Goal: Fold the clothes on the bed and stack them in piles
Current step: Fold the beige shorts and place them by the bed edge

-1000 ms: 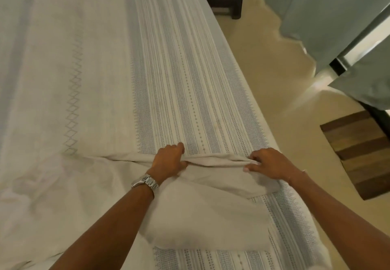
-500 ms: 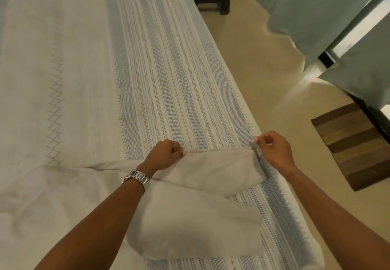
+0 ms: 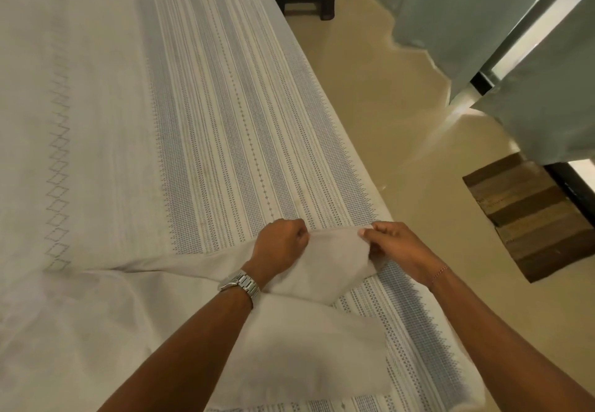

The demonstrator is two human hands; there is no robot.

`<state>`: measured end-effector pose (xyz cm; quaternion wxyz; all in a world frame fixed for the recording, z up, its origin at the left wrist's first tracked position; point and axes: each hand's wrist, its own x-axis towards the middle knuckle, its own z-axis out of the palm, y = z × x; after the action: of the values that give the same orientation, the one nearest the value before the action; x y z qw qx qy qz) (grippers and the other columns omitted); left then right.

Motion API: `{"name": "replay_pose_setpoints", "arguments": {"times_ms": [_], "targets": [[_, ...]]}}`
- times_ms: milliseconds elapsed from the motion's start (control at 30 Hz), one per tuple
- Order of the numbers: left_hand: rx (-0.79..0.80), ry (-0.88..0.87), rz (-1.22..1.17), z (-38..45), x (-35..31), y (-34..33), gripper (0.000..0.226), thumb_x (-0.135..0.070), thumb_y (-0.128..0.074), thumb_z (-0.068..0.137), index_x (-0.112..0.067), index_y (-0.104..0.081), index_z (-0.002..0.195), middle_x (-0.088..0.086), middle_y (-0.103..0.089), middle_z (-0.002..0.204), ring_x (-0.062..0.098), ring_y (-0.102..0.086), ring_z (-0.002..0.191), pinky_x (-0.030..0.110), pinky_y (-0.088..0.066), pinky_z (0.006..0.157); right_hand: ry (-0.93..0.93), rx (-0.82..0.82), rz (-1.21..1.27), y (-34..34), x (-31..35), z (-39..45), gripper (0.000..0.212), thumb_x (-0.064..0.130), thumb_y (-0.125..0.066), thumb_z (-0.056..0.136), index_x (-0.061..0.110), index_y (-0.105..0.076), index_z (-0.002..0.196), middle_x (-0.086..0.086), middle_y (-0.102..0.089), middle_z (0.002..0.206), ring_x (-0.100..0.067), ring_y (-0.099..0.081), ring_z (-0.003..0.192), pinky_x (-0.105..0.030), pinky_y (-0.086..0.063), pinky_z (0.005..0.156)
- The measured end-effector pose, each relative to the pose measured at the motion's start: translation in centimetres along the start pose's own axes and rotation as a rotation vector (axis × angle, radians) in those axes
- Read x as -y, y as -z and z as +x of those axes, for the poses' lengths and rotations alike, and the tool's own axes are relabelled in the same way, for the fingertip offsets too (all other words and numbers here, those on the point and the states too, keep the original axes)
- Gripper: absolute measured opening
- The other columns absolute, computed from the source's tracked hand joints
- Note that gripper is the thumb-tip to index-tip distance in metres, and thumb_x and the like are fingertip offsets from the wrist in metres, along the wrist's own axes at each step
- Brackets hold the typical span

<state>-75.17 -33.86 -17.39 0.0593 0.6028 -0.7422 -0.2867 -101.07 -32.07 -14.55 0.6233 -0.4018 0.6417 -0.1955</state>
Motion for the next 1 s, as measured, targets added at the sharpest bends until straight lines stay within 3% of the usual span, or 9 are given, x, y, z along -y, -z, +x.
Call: {"name": "replay_pose_setpoints", "arguments": {"times_ms": [133, 267, 333, 400, 467, 500, 667, 833, 1000], "targets": [[-0.062, -0.029, -0.049, 0.2, 0.1, -0.4, 0.016, -0.027, -0.063, 0.095, -0.014, -0.068, 0.087, -0.002, -0.066, 0.082, 0.018, -0.058, 0.078, 0.039, -0.052, 0.069, 0.066, 0.115, 0.057, 1.0, -1.7, -0.8, 0.048, 0.040, -0.082, 0.073, -0.001, -0.059, 0.070, -0.009, -0.059, 0.079, -0.021, -0.054, 0.078, -0.037, -0.044, 0.075], [-0.062, -0.084, -0.075, 0.0, 0.1, -0.9, 0.020, -0.038, -0.063, 0.095, -0.019, -0.067, 0.088, -0.006, -0.061, 0.081, 0.014, -0.052, 0.077, 0.035, -0.048, 0.067, 0.037, 0.236, 0.312, 1.3, -2.6, -1.9, 0.027, 0.033, -0.085, 0.069, 0.010, -0.072, 0.066, -0.011, -0.069, 0.083, -0.026, -0.061, 0.083, -0.032, -0.050, 0.070], [-0.060, -0.098, -0.091, 0.0, 0.0, -1.1, 0.024, -0.042, -0.061, 0.096, -0.020, -0.067, 0.088, -0.006, -0.062, 0.081, 0.013, -0.052, 0.076, 0.032, -0.045, 0.065, -0.042, 0.259, 0.398, 1.1, -2.2, -2.1, 0.049, 0.047, -0.088, 0.072, 0.004, -0.076, 0.093, -0.018, -0.073, 0.102, -0.034, -0.067, 0.097, -0.039, -0.053, 0.082], [-0.064, -0.112, -0.099, 0.1, 0.0, -1.3, 0.025, -0.044, -0.060, 0.096, -0.020, -0.068, 0.091, -0.005, -0.062, 0.082, 0.013, -0.051, 0.076, 0.031, -0.043, 0.066, -0.216, 0.229, 0.380, 0.9, -1.5, -1.7, 0.064, 0.064, -0.068, 0.086, 0.010, -0.073, 0.120, -0.017, -0.072, 0.120, -0.034, -0.068, 0.114, -0.043, -0.056, 0.093], [-0.059, -0.124, -0.097, 0.2, 0.0, -1.5, 0.026, -0.044, -0.061, 0.095, -0.019, -0.068, 0.096, -0.004, -0.064, 0.086, 0.014, -0.052, 0.080, 0.033, -0.045, 0.069, -0.365, 0.224, 0.367, 0.9, -0.9, -0.9, 0.076, 0.076, -0.057, 0.085, 0.013, -0.072, 0.124, -0.015, -0.072, 0.120, -0.033, -0.067, 0.116, -0.044, -0.056, 0.094], [-0.050, -0.128, -0.096, 0.2, 0.0, -1.6, 0.027, -0.044, -0.062, 0.095, -0.019, -0.068, 0.099, -0.003, -0.065, 0.088, 0.015, -0.053, 0.083, 0.034, -0.046, 0.071, -0.377, 0.223, 0.366, 1.0, -0.8, -0.6, 0.074, 0.075, -0.058, 0.085, 0.013, -0.072, 0.125, -0.015, -0.073, 0.120, -0.032, -0.068, 0.116, -0.045, -0.056, 0.095], [-0.031, -0.139, -0.095, 0.3, 0.0, -1.6, 0.032, -0.045, -0.063, 0.095, -0.016, -0.068, 0.107, 0.000, -0.067, 0.099, 0.018, -0.056, 0.092, 0.035, -0.047, 0.079, -0.182, 0.115, 0.329, 0.7, 1.3, 0.2, 0.039, 0.030, -0.071, 0.094, 0.002, -0.070, 0.120, -0.017, -0.073, 0.117, -0.032, -0.072, 0.107, -0.045, -0.055, 0.099], [-0.040, -0.040, -0.187, 1.1, 0.3, -1.0, 0.022, -0.036, -0.064, 0.097, -0.015, -0.069, 0.100, -0.003, -0.064, 0.093, 0.013, -0.054, 0.084, 0.028, -0.038, 0.071, -0.069, -0.023, 0.325, 0.0, 1.3, 1.2, 0.028, 0.024, -0.071, 0.095, 0.000, -0.073, 0.109, -0.017, -0.076, 0.109, -0.033, -0.073, 0.098, -0.040, -0.057, 0.088], [0.007, 0.006, -0.254, 2.4, 0.7, -0.1, 0.012, -0.025, -0.068, 0.095, -0.014, -0.070, 0.091, -0.004, -0.066, 0.084, 0.015, -0.059, 0.077, 0.029, -0.045, 0.068, 0.014, -0.089, 0.245, -0.4, 0.9, 2.1, 0.029, 0.029, -0.070, 0.096, 0.000, -0.074, 0.100, -0.016, -0.076, 0.104, -0.035, -0.073, 0.096, -0.045, -0.057, 0.089]]}}
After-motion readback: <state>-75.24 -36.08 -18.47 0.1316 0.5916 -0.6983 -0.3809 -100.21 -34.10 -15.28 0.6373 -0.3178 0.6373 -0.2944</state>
